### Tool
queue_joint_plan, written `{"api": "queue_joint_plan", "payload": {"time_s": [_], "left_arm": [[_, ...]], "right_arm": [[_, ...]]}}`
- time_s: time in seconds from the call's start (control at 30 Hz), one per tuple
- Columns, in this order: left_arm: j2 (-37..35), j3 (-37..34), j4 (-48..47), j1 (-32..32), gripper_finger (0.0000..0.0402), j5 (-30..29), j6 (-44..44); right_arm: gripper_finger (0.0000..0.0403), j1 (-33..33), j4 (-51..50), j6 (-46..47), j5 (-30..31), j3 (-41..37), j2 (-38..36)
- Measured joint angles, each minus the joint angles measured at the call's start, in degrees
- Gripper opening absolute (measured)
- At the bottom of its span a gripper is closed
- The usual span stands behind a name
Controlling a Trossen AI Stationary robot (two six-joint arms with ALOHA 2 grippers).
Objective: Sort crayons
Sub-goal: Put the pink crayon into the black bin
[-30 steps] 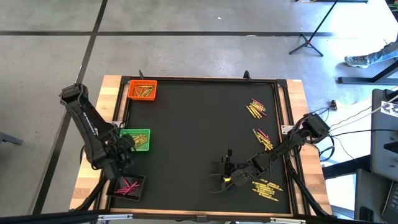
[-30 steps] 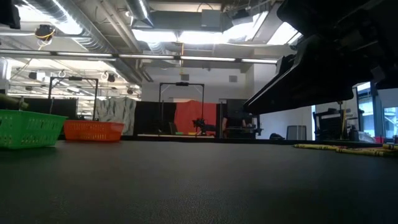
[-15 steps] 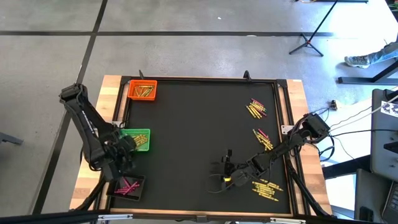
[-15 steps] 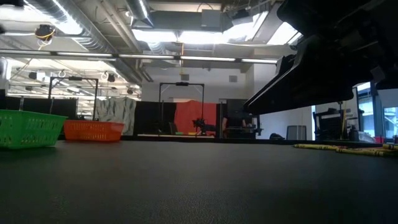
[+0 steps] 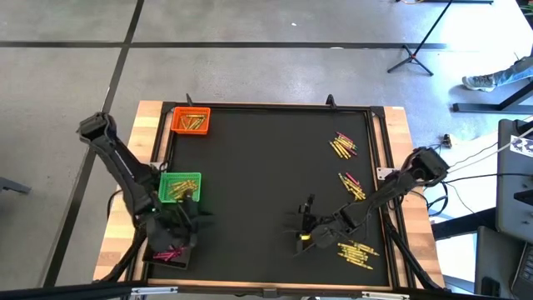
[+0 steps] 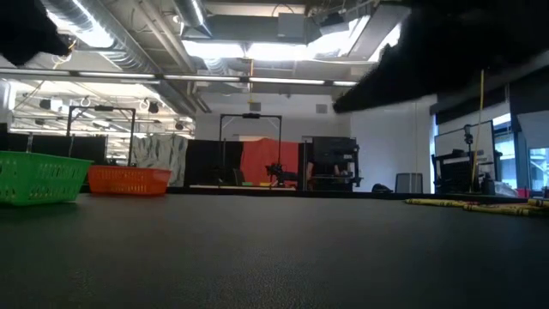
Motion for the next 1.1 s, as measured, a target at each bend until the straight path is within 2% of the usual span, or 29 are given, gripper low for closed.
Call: {"api": "queue_joint_plan", "payload": {"time_s": [0.2, 0.33, 0.5, 0.67, 0.73, 0.9, 1.03, 1.1], "left_arm": [[0.3, -9.4, 24.9, 7.0, 0.0124, 4.6, 13.4], [1.9, -13.0, 35.1, 12.2, 0.0124, 7.3, 19.4], [5.4, -13.5, 39.1, 18.5, 0.0124, 8.0, 26.0], [9.2, -13.4, 44.6, 24.5, 0.0124, 12.4, 32.2], [10.5, -13.4, 45.9, 26.6, 0.0124, 14.0, 33.9], [14.8, -13.4, 52.2, 30.1, 0.0124, 15.8, 39.4], [19.4, -13.4, 60.2, 31.9, 0.0124, 16.7, 43.8], [21.5, -13.4, 64.0, 33.1, 0.0124, 19.2, 46.7]], "right_arm": [[0.0170, -3.6, -14.2, 2.0, 1.3, -0.1, -8.9], [0.0170, -9.4, -25.3, 3.2, 1.7, -0.1, -14.6], [0.0170, -20.1, -36.1, 1.1, 1.7, -0.1, -20.1], [0.0170, -34.6, -41.5, -6.9, 1.1, -0.1, -21.6], [0.0170, -41.1, -43.1, -10.9, -1.2, -0.1, -21.6], [0.0170, -56.9, -44.3, -16.9, -11.9, -0.1, -21.2], [0.0170, -67.7, -45.2, -19.9, -18.4, -0.1, -21.2], [0.0170, -72.2, -44.6, -21.8, -23.0, -0.1, -20.6]]}}
